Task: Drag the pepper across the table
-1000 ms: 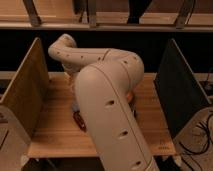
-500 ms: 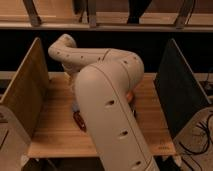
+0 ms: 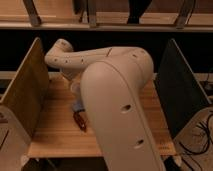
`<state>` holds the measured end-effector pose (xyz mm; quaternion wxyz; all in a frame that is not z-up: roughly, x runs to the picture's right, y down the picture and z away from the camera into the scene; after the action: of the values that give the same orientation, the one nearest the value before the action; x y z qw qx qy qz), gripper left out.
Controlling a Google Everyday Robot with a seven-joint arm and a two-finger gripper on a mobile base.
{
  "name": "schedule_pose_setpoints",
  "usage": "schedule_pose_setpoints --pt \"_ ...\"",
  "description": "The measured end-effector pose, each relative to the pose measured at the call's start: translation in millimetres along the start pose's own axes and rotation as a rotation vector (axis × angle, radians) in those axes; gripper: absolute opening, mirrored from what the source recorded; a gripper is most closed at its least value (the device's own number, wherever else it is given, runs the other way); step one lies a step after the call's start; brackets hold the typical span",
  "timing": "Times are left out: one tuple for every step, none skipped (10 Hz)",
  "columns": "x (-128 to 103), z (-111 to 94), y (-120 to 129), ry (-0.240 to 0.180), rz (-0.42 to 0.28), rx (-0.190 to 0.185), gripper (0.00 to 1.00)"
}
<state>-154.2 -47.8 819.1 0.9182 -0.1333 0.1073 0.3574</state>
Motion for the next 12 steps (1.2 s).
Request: schedule_pose_setpoints --pt "14.5 -9.9 -1.1 0.002 0.016 0.023 0.80" --pt "34.1 -21.2 -1.3 0.007 0.039 0.049 0.80" --pt "52.6 -28.7 1.1 0.020 0.064 0.062 0.80" --pt "72.8 -32.2 8.9 0.040 0.095 0.054 0.80" --pt "90.6 -31.2 21.4 0.063 0.124 0.023 0.80" --pt "105.9 -24.2 42.2 0.089 0.154 -0.042 0.80" --pt "119.4 -17.3 61.6 0.120 0.168 -0.102 0.80" --pt "126.9 -14.1 76.4 0.139 0.177 -0.144 0.80" --pt "129.0 -13.2 82.4 0.146 0.178 -0.159 0.80" --pt "129.2 -13.1 83.2 0.146 0.178 -0.162 0.80" --pt "129.1 -13.0 82.8 0.147 0.179 -0.161 0.80" --pt "128.3 -12.4 83.5 0.147 0.178 -0.162 0.80"
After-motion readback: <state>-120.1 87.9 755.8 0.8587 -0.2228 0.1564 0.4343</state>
